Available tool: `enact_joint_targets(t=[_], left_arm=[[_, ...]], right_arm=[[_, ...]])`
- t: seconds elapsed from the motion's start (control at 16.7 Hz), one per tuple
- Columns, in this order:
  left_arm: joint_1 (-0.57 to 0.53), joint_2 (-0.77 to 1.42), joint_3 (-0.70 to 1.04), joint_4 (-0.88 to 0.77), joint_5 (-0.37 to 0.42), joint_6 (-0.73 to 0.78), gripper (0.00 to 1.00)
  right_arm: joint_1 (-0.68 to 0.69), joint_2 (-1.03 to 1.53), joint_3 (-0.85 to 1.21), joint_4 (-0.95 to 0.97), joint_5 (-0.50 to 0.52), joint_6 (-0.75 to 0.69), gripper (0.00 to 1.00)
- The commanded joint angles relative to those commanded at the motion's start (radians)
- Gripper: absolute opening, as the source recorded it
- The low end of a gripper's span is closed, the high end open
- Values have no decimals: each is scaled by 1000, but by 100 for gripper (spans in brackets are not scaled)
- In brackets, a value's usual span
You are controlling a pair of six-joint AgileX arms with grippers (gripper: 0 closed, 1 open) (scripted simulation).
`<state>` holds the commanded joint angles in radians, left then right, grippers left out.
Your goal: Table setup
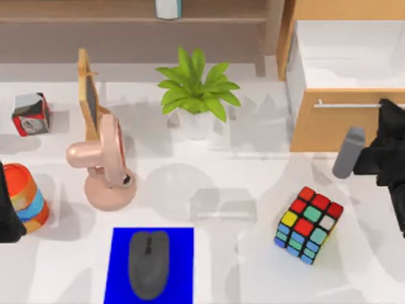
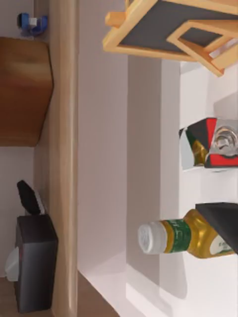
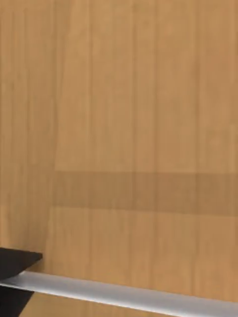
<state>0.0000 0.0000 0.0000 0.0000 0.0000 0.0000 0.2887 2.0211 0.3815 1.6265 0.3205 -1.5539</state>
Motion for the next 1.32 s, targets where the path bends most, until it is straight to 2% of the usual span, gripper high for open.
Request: enact_joint_targets(t=[0.3,0.66,1.08,1.32], left_arm=[[0,0,0,0,0,0,100],[0,0,0,0,0,0,100],[0,0,0,0,0,0,100],[0,0,0,0,0,0,100]], right_arm=[[-46,50,168,-113,-46,0,0],[-49,59,187,-131,-49,1,0],[-90,151,425,-269,-90,1,0],[-89,152,432,-279,-90,4,0]])
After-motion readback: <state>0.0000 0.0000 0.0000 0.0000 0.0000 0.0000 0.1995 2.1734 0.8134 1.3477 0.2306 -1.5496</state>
